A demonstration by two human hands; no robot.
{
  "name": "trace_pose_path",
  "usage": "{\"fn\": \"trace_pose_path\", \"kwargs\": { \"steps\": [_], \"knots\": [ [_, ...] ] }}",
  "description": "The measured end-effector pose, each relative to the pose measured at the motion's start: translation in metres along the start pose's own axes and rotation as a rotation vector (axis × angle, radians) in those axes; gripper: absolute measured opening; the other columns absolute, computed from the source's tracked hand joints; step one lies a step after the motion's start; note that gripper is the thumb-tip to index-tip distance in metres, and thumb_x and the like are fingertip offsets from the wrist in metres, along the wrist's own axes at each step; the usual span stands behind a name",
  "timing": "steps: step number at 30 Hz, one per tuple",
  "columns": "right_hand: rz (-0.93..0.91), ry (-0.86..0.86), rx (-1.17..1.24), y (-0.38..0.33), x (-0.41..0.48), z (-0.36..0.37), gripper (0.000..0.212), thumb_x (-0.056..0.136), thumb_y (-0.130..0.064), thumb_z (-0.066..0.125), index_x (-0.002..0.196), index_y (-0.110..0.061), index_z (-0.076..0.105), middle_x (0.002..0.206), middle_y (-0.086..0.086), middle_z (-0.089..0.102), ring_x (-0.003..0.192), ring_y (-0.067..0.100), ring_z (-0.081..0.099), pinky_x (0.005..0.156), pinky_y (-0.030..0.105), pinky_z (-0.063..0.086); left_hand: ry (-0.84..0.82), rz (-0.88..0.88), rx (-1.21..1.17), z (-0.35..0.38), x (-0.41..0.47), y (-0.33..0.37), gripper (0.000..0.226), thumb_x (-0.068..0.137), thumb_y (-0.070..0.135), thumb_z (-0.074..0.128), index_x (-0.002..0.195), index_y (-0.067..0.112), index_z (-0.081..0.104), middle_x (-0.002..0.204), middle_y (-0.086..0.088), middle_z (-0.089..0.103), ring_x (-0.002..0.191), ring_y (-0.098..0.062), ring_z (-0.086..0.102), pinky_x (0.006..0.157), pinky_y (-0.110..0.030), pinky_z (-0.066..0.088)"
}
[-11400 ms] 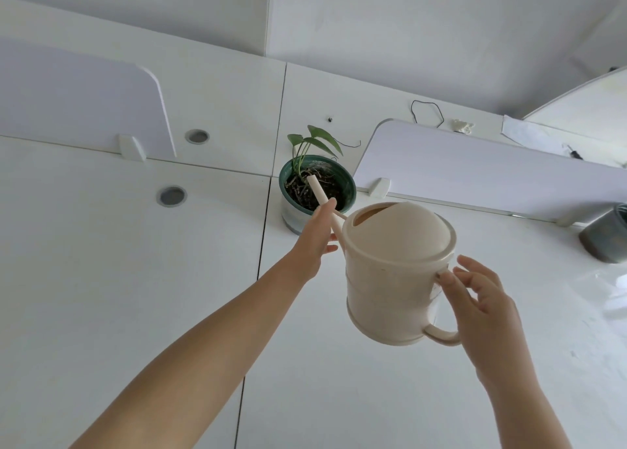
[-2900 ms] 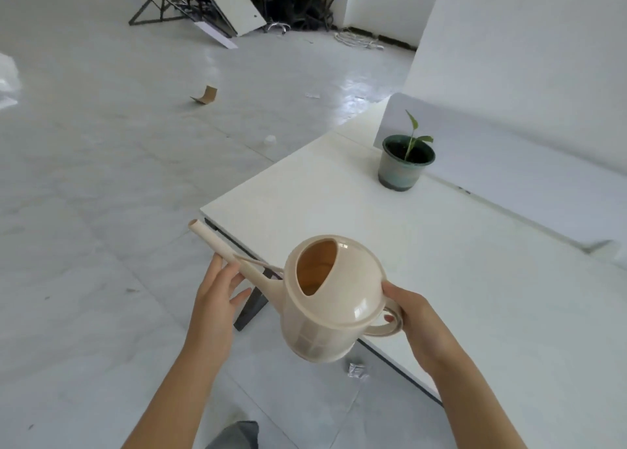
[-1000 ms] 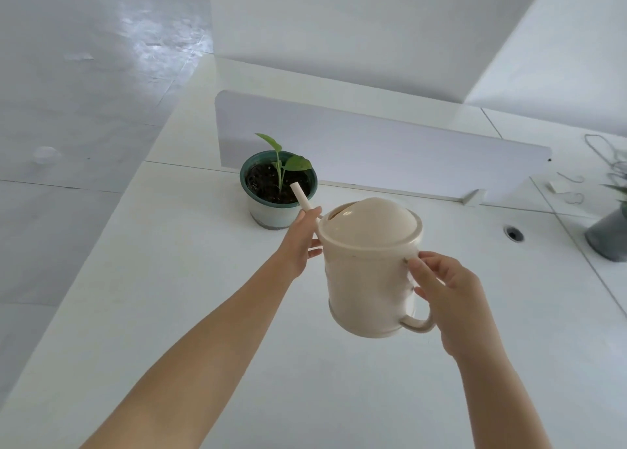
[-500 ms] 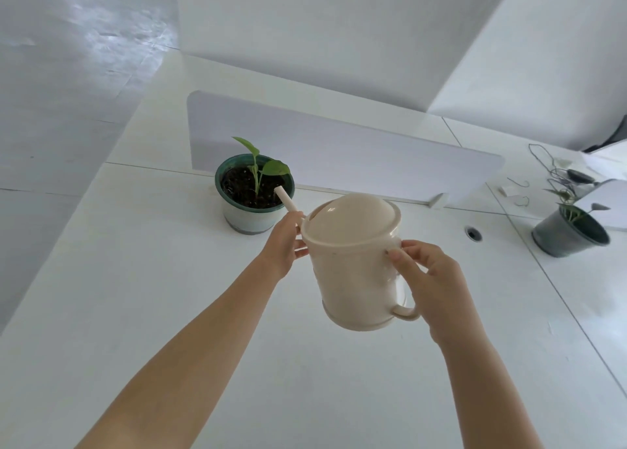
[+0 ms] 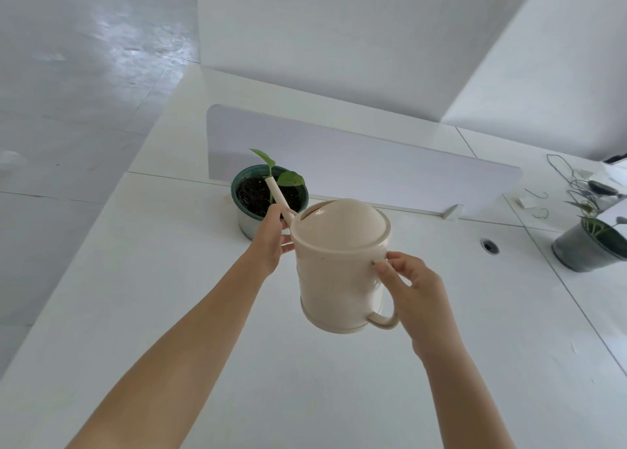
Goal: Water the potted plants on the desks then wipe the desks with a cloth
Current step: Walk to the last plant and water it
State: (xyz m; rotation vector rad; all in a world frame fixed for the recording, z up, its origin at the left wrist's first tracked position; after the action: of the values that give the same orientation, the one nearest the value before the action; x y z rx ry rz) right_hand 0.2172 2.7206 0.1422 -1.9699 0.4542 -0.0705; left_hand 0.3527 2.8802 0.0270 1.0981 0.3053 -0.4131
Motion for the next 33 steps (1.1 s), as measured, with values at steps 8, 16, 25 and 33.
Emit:
{"fn": "trace_pose_path", "kwargs": {
  "steps": [8, 16, 25, 33],
  "knots": [
    [0.033, 0.078, -0.021, 0.006, 0.000, -0.024, 0.014, 0.089, -0.020, 0.056, 0.076, -0.016, 0.060, 0.113, -0.005, 0.057, 0.108, 0.013, 0.053, 0.062, 0.011, 0.040, -0.098, -0.075, 0.047, 0.023, 0.010, -0.025, 0.018, 0.085, 0.029, 0.034, 0.086, 0.015, 0.046, 0.096, -0.006, 0.056, 0.080, -0.020, 0.056, 0.068, -0.030, 0.044],
    [0.014, 0.110, -0.050, -0.002, -0.003, -0.034, 0.013, 0.089, -0.022, 0.055, 0.077, -0.017, 0.059, 0.109, -0.011, 0.053, 0.085, 0.000, 0.051, 0.056, 0.021, 0.052, -0.160, -0.072, 0.025, 0.041, 0.017, -0.031, 0.024, 0.080, 0.033, 0.037, 0.093, 0.015, 0.046, 0.088, -0.003, 0.055, 0.077, -0.019, 0.055, 0.066, -0.030, 0.045],
    [0.009, 0.068, -0.103, -0.013, -0.009, -0.018, 0.012, 0.088, -0.025, 0.057, 0.079, -0.017, 0.060, 0.097, -0.030, 0.048, 0.081, 0.005, 0.051, 0.087, 0.054, 0.049, -0.117, 0.005, 0.126, 0.025, 0.007, -0.026, 0.035, 0.086, 0.004, 0.028, 0.059, 0.025, 0.025, 0.050, 0.005, 0.041, 0.036, -0.004, 0.044, 0.038, -0.015, 0.037],
    [-0.013, 0.006, -0.081, -0.025, -0.007, 0.008, 0.014, 0.088, -0.024, 0.057, 0.074, -0.020, 0.056, 0.096, -0.031, 0.046, 0.083, -0.001, 0.049, 0.088, 0.054, 0.049, -0.068, 0.007, 0.123, -0.006, 0.001, -0.017, 0.031, 0.087, 0.013, 0.029, 0.059, 0.026, 0.029, 0.042, 0.013, 0.045, 0.045, -0.007, 0.042, 0.043, -0.017, 0.037]
  ]
}}
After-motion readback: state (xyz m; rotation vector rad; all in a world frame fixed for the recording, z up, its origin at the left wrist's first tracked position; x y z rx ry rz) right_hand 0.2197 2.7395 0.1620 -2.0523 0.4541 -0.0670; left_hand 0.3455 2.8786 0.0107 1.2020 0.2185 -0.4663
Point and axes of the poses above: each hand's wrist, its own x-axis towards the middle knuckle, its own z-axis out of the palm, y = z × x, the point moved 7 cm from there along x, towards the middle knuckle
